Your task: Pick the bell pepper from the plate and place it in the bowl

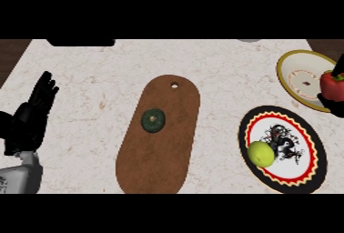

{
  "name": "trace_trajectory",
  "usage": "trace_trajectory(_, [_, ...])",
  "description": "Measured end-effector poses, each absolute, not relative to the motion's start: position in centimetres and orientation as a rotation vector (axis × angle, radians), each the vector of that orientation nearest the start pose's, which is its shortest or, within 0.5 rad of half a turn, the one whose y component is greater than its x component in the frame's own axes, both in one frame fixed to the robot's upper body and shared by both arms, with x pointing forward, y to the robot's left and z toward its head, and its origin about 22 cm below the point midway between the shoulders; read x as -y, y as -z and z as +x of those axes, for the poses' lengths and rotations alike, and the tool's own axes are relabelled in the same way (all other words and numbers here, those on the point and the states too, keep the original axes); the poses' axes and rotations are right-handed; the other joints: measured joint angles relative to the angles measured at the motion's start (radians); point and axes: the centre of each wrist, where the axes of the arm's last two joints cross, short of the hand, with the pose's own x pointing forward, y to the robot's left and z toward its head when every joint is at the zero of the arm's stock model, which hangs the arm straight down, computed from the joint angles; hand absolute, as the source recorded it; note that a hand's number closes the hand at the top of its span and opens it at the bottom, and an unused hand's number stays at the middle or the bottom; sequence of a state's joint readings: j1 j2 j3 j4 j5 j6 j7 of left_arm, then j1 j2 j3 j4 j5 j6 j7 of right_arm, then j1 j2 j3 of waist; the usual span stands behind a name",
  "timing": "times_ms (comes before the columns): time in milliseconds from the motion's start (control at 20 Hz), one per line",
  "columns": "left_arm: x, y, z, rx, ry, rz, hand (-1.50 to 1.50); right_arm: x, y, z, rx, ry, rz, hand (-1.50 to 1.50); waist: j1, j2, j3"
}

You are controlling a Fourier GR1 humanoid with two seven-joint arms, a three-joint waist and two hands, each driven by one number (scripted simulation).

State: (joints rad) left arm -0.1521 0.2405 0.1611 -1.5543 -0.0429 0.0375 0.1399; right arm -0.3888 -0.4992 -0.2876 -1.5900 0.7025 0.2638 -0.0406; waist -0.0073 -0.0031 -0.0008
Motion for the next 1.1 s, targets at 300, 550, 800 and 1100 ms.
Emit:
trace_trajectory(300, [-30.0,-5.8,28.1,1.573,0.071,0.332,0.0,39.1,-18.7,33.0,1.638,-0.751,-0.98,1.5,0.014,0.005,0.001])
trace_trajectory(550, [-29.8,-5.8,28.1,1.576,0.084,0.318,0.0,41.1,-17.1,35.9,1.626,-0.715,-0.946,1.5,0.025,0.008,0.001])
trace_trajectory(800, [-29.6,-6.2,28.2,1.588,0.088,0.309,0.0,42.7,-14.2,37.8,1.622,-0.698,-0.943,1.5,0.039,0.013,0.002])
trace_trajectory(1100, [-28.9,-5.9,28.5,1.595,0.099,0.287,0.0,45.0,-12.7,38.2,1.613,-0.673,-0.963,1.5,0.057,0.023,0.004])
